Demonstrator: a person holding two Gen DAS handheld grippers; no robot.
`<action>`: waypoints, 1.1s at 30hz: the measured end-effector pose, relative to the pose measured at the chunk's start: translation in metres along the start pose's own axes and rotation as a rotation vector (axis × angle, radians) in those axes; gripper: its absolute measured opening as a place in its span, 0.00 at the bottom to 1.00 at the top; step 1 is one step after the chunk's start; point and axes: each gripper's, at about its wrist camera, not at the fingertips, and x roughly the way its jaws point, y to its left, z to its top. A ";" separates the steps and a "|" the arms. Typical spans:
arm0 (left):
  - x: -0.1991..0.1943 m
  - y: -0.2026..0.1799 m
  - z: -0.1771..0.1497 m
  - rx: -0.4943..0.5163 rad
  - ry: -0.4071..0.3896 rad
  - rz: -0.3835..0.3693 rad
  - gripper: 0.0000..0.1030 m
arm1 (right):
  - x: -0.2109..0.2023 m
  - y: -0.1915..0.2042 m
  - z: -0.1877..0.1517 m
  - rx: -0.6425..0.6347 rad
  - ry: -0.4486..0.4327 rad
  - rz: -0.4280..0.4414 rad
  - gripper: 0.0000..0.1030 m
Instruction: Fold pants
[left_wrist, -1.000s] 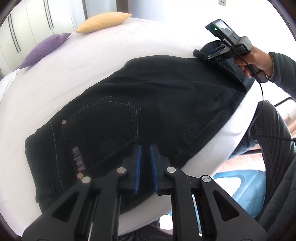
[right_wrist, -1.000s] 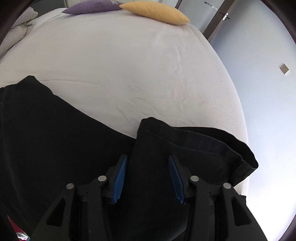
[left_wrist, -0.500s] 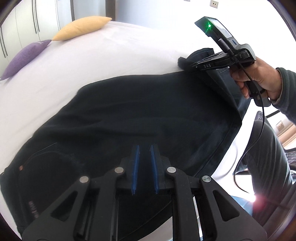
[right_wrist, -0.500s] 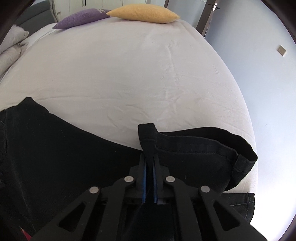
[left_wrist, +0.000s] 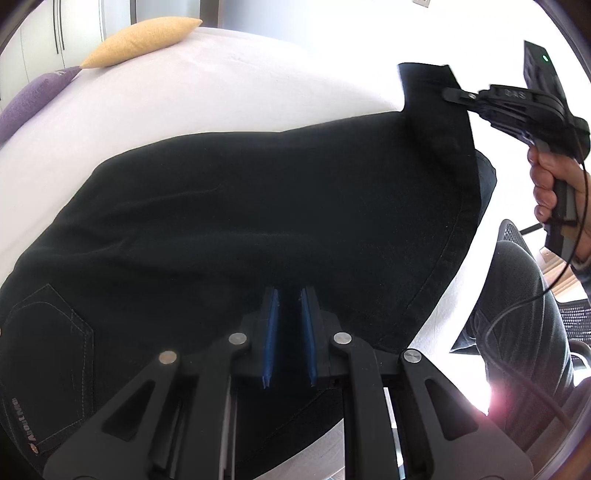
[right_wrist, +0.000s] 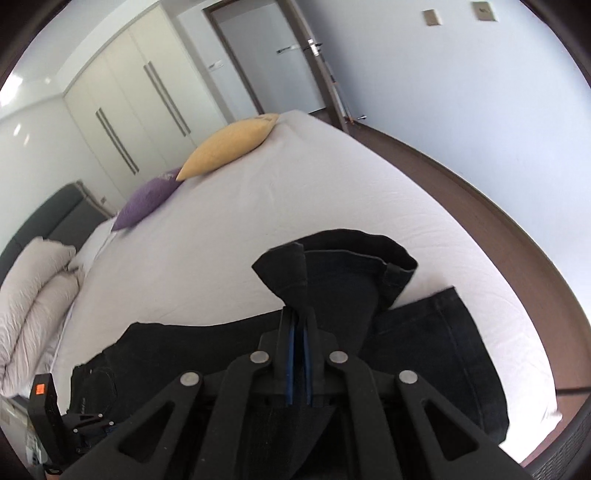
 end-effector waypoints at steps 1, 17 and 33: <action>0.001 -0.002 0.001 0.002 0.004 0.000 0.12 | -0.004 -0.008 -0.007 0.043 -0.014 0.001 0.05; 0.014 -0.006 0.002 0.022 0.046 0.030 0.12 | -0.035 -0.111 -0.083 0.531 0.021 0.003 0.05; 0.020 -0.005 0.000 0.012 0.041 0.022 0.12 | -0.052 -0.111 -0.089 0.537 0.038 0.009 0.05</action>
